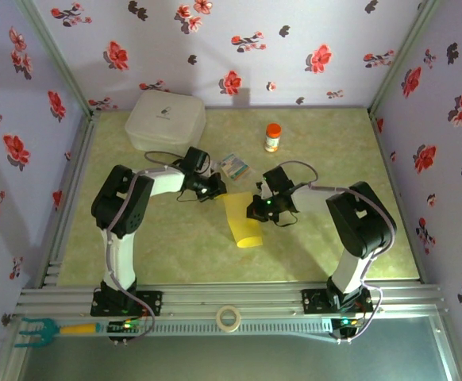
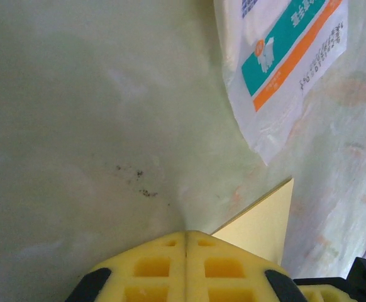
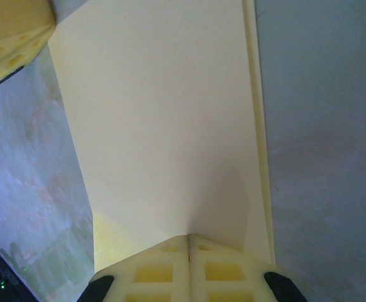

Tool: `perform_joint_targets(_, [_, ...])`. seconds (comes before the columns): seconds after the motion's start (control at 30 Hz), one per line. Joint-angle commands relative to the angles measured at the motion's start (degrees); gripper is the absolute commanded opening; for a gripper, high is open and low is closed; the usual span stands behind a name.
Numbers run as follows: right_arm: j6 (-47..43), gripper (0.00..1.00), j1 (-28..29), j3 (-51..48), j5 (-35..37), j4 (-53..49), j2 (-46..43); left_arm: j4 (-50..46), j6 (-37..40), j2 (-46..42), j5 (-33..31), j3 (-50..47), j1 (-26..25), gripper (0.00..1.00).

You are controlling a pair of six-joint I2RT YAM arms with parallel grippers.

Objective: Fold a paper plane with a square sheet of paper (pick it up from the middle)
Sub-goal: First fold the square sheet of paper in half at the center of the table.

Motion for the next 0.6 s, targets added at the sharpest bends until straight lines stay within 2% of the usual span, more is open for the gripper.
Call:
perform_joint_targets(0.0, [2.26,0.00,-0.47,-3.55,7.41,-5.61,1.64,-5.16,1.56,-2.48,-8.72,-0.32,1.82,0.00])
perform_joint_targets(0.23, [4.27,0.00,-0.38,-4.28,8.38,-3.70,1.27,-7.09,1.46,-9.84,-8.55,-0.66,1.12,0.00])
perform_joint_targets(0.33, [4.32,0.00,-0.38,-4.11,8.38,-3.58,1.01,-6.78,1.51,-12.25,-5.91,-2.09,-0.53,0.00])
perform_joint_targets(0.57, [4.18,0.00,-0.38,-4.11,8.61,-4.01,0.92,-0.88,-1.72,-13.75,2.36,-7.13,-7.80,0.00])
